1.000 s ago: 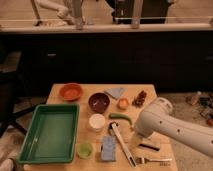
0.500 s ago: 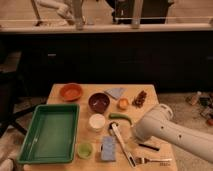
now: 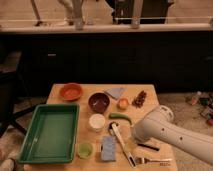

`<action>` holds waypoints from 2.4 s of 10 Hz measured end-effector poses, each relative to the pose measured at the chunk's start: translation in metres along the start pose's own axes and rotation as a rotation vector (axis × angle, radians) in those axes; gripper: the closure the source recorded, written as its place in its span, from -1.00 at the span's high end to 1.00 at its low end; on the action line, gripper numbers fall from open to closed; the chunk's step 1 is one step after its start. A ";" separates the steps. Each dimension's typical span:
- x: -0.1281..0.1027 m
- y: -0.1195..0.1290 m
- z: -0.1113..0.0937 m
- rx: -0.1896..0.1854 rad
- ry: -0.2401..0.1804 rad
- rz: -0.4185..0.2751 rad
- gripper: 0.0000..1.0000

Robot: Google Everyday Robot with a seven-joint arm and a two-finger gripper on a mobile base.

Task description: Place brush in purple bowl

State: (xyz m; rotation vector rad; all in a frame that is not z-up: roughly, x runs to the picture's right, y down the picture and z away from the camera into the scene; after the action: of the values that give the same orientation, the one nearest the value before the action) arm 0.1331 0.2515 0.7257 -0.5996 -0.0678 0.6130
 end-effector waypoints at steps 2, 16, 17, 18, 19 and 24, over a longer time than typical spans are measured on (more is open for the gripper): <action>0.000 0.000 0.000 0.000 0.000 0.000 0.60; 0.003 0.028 0.051 0.000 -0.027 -0.121 0.60; 0.004 0.030 0.061 -0.008 -0.012 -0.123 0.60; 0.002 0.032 0.074 -0.018 0.007 -0.130 0.60; 0.003 0.032 0.082 -0.025 0.025 -0.134 0.60; -0.002 0.031 0.097 -0.048 0.075 -0.146 0.01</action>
State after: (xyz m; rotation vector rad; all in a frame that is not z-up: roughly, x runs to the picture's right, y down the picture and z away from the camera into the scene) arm 0.0926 0.3203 0.7895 -0.6578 -0.0559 0.4481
